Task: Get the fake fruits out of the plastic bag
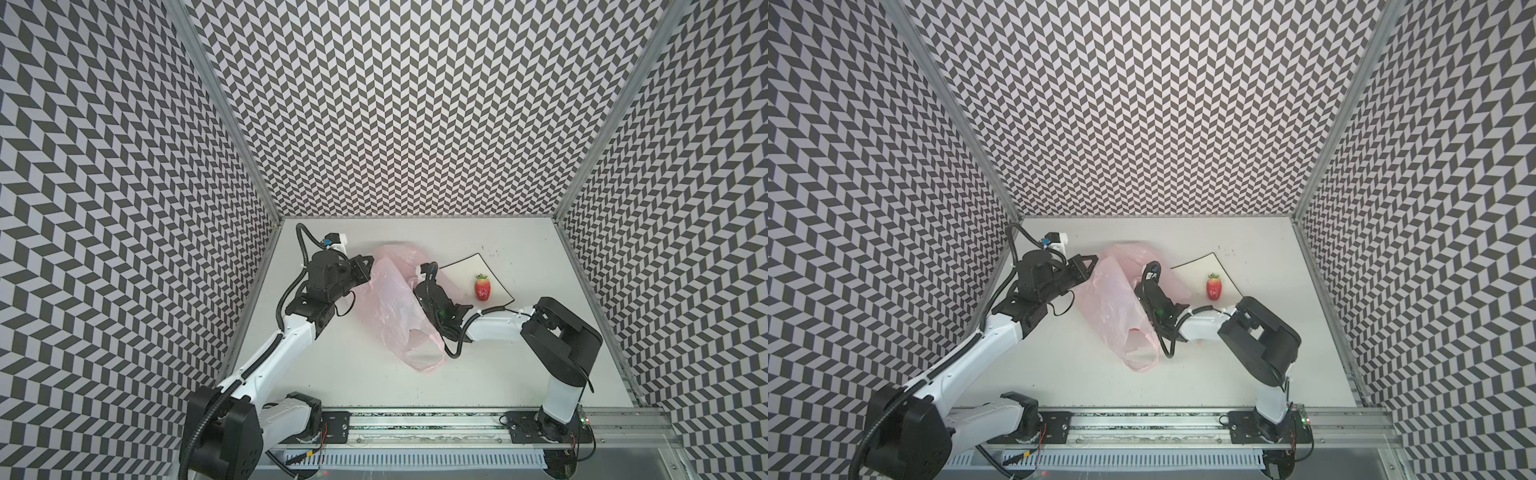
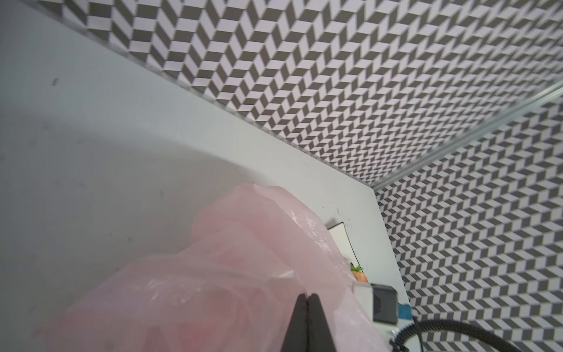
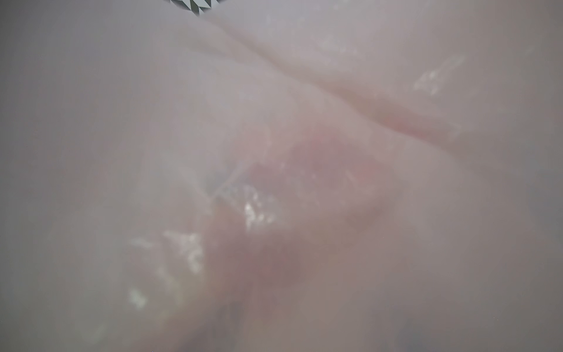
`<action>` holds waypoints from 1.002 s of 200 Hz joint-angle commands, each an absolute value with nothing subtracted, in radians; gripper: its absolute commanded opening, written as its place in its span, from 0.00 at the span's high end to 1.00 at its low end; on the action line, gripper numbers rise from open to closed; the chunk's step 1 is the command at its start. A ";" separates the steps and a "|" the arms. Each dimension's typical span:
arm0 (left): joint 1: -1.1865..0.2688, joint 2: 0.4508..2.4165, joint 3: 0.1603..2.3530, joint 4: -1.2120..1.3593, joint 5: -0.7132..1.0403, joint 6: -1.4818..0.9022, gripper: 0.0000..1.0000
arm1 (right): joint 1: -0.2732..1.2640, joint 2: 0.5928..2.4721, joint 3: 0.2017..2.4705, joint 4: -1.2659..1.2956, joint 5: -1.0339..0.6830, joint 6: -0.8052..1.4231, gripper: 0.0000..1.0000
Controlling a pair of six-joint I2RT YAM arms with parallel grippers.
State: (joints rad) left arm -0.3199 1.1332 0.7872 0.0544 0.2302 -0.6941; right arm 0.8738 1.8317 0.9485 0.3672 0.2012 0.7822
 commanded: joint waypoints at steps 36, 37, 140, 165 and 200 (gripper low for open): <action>-0.240 1.170 0.722 0.083 0.218 -0.640 0.98 | 0.871 1.851 0.973 0.323 0.236 0.742 0.33; -0.239 1.170 0.722 0.084 0.219 -0.640 0.98 | 0.871 1.852 0.974 0.321 0.236 0.742 0.33; -0.153 1.264 0.660 0.135 0.258 -0.637 0.98 | 0.871 1.930 1.068 0.216 0.152 0.516 0.35; -0.150 1.278 0.673 0.127 0.259 -0.626 0.98 | 0.870 1.908 1.034 0.244 0.063 0.368 0.36; -0.146 1.323 0.714 0.103 0.280 -0.612 0.98 | 0.868 1.882 1.042 0.202 -0.039 0.154 0.34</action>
